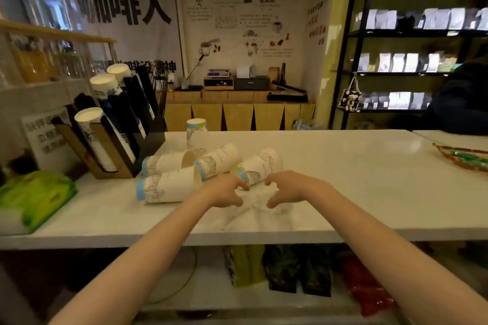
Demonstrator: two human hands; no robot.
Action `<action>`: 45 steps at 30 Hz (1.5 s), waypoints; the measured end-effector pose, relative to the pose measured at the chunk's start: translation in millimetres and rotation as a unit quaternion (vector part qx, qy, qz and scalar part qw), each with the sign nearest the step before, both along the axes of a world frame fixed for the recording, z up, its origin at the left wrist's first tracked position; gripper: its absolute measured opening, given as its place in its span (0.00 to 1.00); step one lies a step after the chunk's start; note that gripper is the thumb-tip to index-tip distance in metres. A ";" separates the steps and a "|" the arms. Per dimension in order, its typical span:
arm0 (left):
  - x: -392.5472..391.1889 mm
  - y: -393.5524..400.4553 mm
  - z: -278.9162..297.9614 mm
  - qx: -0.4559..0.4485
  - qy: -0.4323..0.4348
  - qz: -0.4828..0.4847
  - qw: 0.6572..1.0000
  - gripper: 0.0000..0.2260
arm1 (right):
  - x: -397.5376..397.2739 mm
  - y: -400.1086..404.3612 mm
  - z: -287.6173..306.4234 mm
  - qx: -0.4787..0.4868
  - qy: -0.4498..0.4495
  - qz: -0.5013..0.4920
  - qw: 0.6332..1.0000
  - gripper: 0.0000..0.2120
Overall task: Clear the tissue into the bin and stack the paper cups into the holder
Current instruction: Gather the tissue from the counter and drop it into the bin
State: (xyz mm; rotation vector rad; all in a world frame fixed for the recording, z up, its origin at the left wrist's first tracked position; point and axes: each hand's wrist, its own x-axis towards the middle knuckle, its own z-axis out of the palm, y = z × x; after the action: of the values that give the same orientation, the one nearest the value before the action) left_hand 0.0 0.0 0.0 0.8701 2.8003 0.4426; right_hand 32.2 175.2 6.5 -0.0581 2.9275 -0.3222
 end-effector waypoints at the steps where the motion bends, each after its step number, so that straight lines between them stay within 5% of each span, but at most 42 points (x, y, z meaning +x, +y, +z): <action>1: 1.4 -0.2 -4.2 -0.006 0.009 0.004 1.000 0.19 | 1.7 -1.8 -6.0 0.008 0.020 -0.004 1.000 0.31; 6: 8.2 -8.4 -36.1 0.059 0.062 0.080 0.993 0.16 | 4.8 1.8 -37.6 0.019 0.112 -0.022 0.993 0.18; 10: 24.2 -19.5 -51.8 0.194 0.089 0.119 0.970 0.15 | 13.8 3.6 -39.6 -0.057 0.171 -0.041 0.983 0.15; 14: 43.3 -45.0 -46.5 0.212 -0.067 0.011 0.975 0.14 | 31.1 -9.6 -23.9 -0.205 0.236 -0.043 0.949 0.08; 17: 63.9 -56.3 -62.3 0.119 -0.214 -0.055 0.968 0.15 | 48.5 -25.1 -20.8 -0.308 0.127 0.010 0.943 0.07; 21: 83.9 -60.3 -118.3 0.120 -0.263 0.009 0.957 0.12 | 68.8 -50.5 -55.1 -0.293 -0.061 0.099 0.949 0.07; 27: 110.8 -78.6 -255.4 0.131 -0.259 0.201 0.936 0.08 | 80.8 -72.7 -184.9 -0.284 -0.191 0.099 0.934 0.11; 30: 125.7 -91.8 -329.7 0.072 -0.273 0.195 0.939 0.09 | 81.8 -71.7 -267.7 -0.295 -0.200 0.007 0.934 0.15; 34: 140.3 -105.7 -421.0 0.021 -0.322 0.213 0.922 0.14 | 90.9 -77.0 -378.9 -0.264 -0.139 -0.059 0.953 0.08; 41: 141.2 -108.8 -549.9 0.070 -0.360 0.311 0.876 0.14 | 101.6 -85.6 -546.1 -0.232 -0.176 -0.091 0.952 0.11; 45: 144.0 -103.0 -615.9 0.078 -0.350 0.316 0.878 0.17 | 104.8 -95.7 -617.1 -0.213 -0.234 -0.076 0.946 0.14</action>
State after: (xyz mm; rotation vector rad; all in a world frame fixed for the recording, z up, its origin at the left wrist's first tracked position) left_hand 144.0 -103.0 -615.9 -0.2239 2.2850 0.8702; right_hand 137.0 79.5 -610.6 0.1628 2.3516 -0.8586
